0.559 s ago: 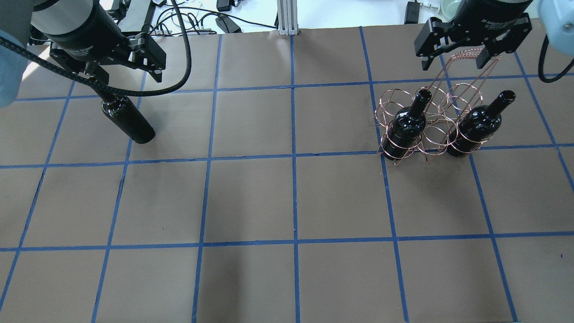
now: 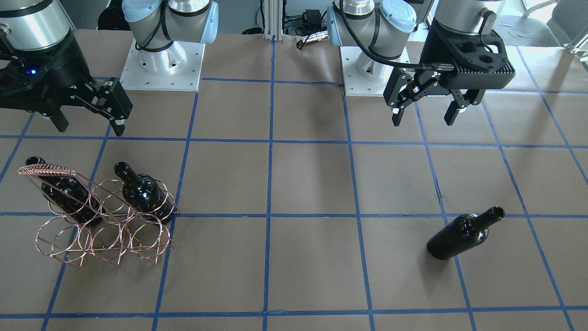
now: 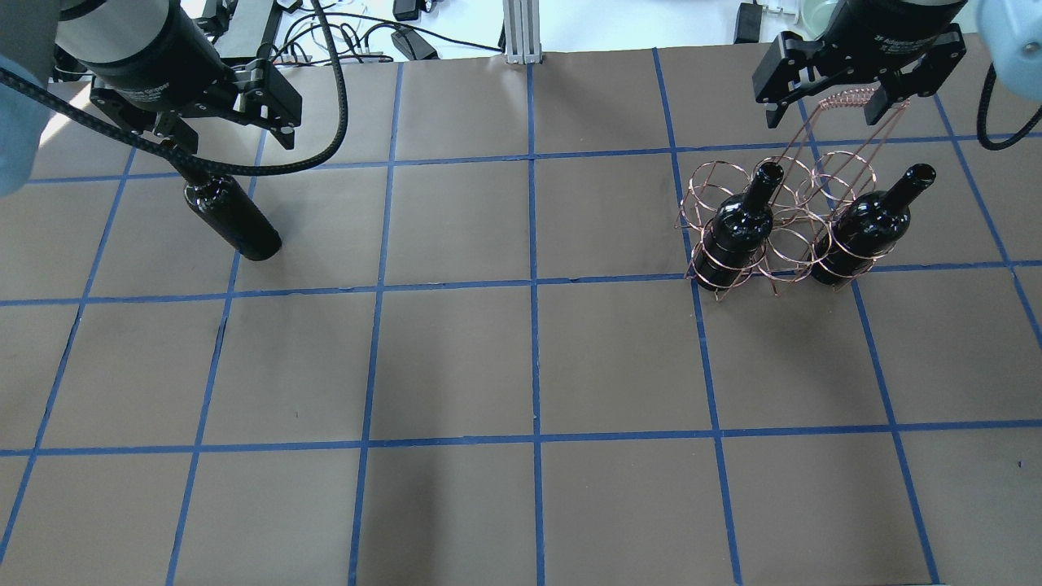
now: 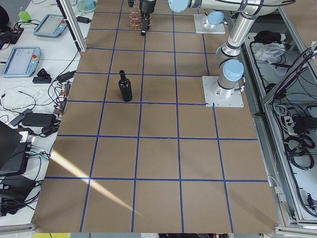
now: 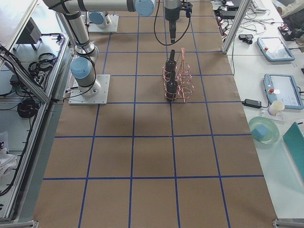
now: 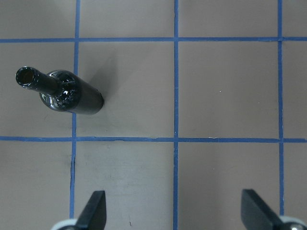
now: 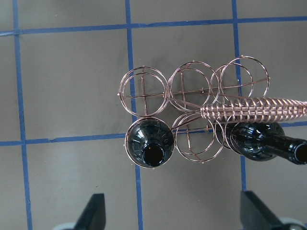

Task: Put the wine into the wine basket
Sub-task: 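Lower the left gripper toward the neck of the black wine bottle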

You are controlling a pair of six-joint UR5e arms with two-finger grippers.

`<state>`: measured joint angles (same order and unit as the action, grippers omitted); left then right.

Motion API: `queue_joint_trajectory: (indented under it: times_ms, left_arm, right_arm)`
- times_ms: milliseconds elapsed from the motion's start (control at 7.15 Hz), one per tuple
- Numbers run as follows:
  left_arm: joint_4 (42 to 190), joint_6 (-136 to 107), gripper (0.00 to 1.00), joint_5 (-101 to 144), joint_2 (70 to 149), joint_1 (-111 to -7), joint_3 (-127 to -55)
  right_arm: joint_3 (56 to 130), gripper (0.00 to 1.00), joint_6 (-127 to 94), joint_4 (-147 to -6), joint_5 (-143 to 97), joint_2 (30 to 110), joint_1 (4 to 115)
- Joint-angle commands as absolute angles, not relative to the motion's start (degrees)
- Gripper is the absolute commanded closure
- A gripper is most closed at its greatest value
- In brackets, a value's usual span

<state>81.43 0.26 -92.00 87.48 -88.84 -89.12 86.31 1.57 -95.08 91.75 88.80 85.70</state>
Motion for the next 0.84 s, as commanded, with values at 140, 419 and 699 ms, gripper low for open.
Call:
queue_joint_trajectory:
  times_ms: [140,419,699]
  left_arm:
    - [82.3,1.3,0.0,-92.1,87.2,-87.8,-88.7]
    - [82.5,2.1,0.0,-92.2,88.7,-86.6,-87.1]
    - [81.6,5.9,0.0,-92.4,95.0,-80.9,-83.9]
  right_arm:
    - [86.3,0.0,1.5,-95.0,91.8,88.9,85.7]
    - [86.4,0.0,1.5,-95.0,91.7,88.8,85.7]
    - [86.5,0.0,1.4,-95.0,91.7,88.8,85.7]
